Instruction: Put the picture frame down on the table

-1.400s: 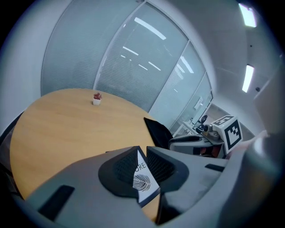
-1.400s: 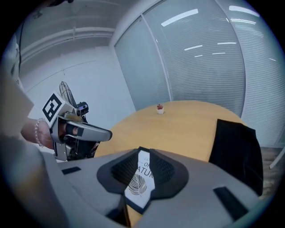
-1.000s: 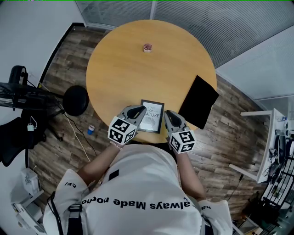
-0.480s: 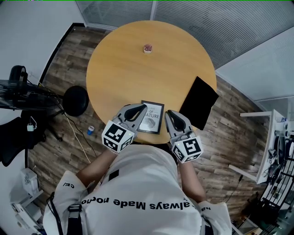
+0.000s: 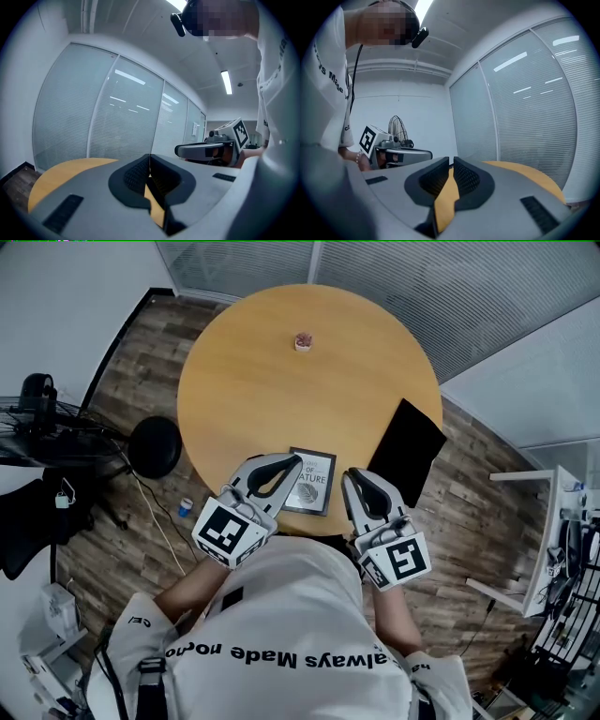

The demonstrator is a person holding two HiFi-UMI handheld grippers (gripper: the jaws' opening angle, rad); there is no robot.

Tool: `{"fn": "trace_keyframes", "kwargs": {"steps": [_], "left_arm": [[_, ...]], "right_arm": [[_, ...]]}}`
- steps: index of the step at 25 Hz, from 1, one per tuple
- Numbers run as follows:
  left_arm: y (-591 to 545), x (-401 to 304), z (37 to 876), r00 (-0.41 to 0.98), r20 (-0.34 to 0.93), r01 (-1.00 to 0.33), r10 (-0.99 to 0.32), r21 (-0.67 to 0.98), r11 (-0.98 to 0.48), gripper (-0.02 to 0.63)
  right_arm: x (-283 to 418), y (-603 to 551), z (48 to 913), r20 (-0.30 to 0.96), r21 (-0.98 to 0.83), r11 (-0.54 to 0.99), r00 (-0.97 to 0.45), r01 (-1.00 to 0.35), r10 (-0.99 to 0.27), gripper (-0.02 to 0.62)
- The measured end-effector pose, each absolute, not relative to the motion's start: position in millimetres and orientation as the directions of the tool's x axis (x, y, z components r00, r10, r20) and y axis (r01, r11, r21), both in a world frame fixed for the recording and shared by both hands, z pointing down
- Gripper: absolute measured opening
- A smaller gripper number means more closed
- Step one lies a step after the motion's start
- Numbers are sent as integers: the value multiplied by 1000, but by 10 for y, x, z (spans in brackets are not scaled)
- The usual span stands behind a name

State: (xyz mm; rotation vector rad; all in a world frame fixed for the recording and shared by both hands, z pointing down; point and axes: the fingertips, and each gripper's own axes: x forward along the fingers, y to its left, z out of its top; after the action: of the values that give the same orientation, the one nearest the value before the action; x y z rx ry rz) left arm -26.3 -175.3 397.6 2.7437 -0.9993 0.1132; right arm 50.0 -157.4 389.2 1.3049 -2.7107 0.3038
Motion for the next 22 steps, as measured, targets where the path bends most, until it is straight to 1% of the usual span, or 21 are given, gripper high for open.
{"fn": "trace_keyframes", "kwargs": {"steps": [13, 22], "left_arm": [[-1694, -310, 3345, 761, 37, -646, -648, 131, -752, 26], [-1634, -318, 3209, 768, 19, -638, -640, 113, -762, 26]], "right_arm": [[379, -1463, 3323, 130, -86, 640, -646, -763, -752, 49], [375, -1413, 3093, 85, -57, 639, -641, -767, -763, 48]]}}
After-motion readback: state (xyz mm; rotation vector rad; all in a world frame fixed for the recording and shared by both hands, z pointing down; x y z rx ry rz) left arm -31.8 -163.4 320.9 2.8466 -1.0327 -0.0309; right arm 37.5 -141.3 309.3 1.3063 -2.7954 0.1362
